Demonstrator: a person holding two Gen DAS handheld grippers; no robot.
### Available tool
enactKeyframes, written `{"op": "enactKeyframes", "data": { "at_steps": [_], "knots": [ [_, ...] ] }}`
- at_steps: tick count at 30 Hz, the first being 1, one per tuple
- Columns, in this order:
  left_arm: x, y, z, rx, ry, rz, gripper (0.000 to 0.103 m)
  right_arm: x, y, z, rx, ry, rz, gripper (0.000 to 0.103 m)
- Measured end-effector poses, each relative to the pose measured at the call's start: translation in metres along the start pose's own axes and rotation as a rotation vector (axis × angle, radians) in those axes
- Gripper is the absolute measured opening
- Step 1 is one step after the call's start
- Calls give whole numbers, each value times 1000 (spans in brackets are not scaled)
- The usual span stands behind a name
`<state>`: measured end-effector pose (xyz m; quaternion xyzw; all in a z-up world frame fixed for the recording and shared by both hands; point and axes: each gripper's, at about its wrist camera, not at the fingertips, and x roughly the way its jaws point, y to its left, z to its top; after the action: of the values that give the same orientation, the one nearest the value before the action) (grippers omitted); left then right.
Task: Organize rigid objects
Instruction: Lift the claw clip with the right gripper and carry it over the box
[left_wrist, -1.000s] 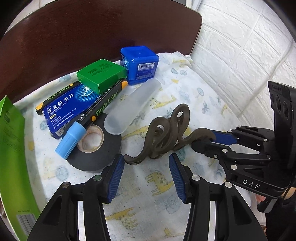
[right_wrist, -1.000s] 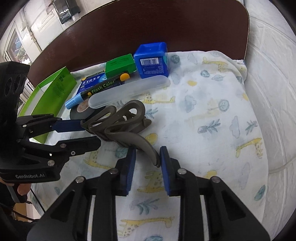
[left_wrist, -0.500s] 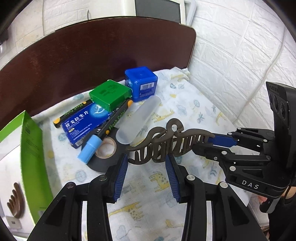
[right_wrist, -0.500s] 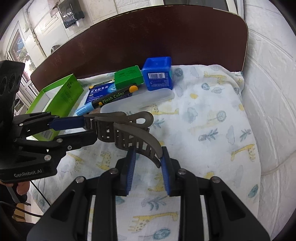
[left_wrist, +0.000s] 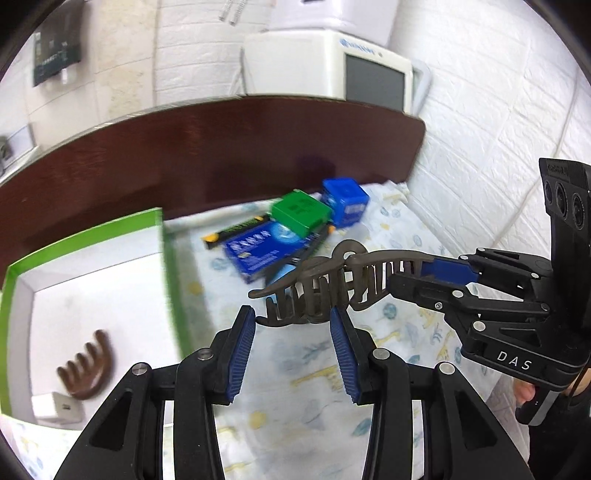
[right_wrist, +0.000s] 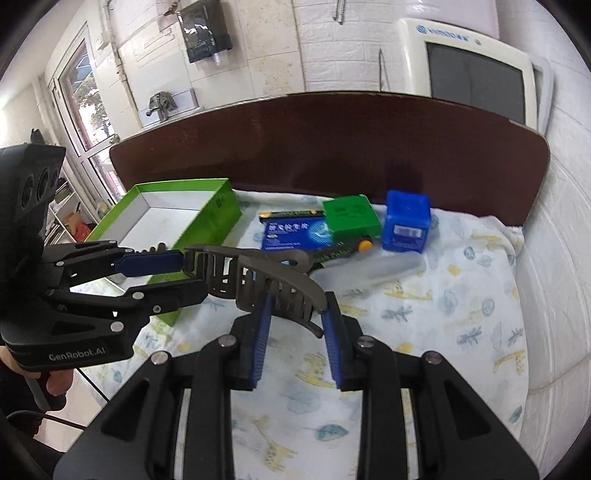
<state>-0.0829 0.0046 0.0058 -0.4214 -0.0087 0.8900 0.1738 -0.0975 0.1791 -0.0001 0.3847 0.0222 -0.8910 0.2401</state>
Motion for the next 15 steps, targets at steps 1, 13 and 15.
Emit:
{"op": "enactKeyframes", "data": {
  "at_steps": [1,13,15],
  "knots": [
    [-7,7,-2,-12,-14,8,42,0,8,5,-12,-7,13,29],
    [-65,106,-40,-179,-84,132,42,41,114,38,-136,11,174,29],
    [-67,120,-47,-205,-80,147,42,53,128,39,-144,33,193,29]
  ]
}}
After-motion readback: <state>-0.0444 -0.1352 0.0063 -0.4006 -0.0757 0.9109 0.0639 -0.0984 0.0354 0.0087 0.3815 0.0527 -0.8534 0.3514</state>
